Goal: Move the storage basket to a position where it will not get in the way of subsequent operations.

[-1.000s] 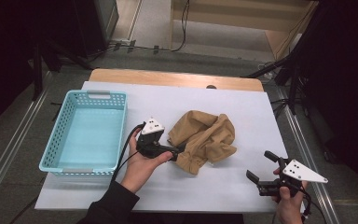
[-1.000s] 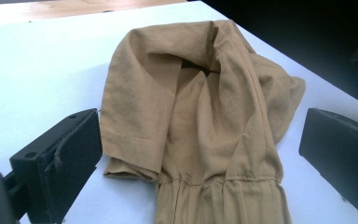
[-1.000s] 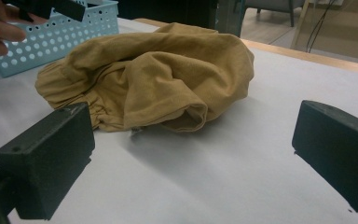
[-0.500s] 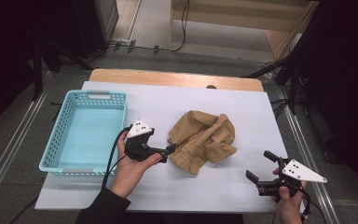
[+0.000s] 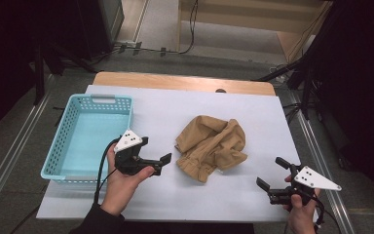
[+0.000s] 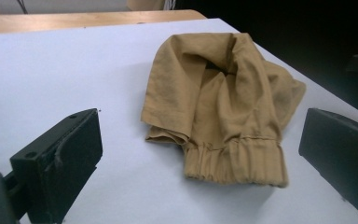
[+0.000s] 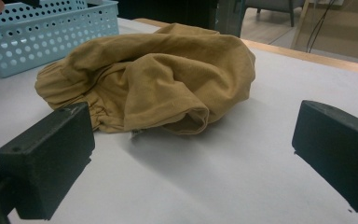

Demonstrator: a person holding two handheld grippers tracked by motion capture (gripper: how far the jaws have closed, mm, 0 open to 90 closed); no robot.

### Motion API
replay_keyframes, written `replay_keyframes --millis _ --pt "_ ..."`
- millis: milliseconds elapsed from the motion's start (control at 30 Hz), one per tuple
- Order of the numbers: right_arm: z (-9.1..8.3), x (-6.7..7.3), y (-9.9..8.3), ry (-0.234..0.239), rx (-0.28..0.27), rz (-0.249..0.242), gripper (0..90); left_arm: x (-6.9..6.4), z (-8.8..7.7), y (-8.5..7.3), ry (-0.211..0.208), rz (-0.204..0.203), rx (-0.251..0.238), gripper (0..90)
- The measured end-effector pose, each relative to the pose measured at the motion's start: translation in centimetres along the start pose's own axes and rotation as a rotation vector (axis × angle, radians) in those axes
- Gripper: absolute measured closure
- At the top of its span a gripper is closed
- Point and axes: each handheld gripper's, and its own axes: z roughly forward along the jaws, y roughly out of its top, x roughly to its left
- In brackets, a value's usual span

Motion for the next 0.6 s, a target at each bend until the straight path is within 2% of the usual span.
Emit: replay_keyframes --millis 133,300,433,500,600 --pt "0.2 0.1 0.0 0.003 0.003 -0.001 0.0 0.1 -1.4 -0.1 0.023 -0.003 -0.022 0.0" --pt "0.2 0.1 0.0 0.007 0.002 -0.001 0.0 0.9 -3.2 -0.8 0.062 -0.036 -0.056 0.6" --pt "0.3 0.1 0.0 0.005 0.004 -0.003 0.0 1.5 -4.3 -1.3 0.104 -0.039 -0.063 4.6" --pt "0.3 0.1 -0.1 0.004 0.006 -0.002 0.0 1.9 -4.9 -1.7 0.128 -0.037 -0.075 10.6" --pt "0.3 0.1 0.0 0.004 0.005 0.001 0.0 2.3 -5.7 -2.0 0.167 -0.046 -0.084 14.1"
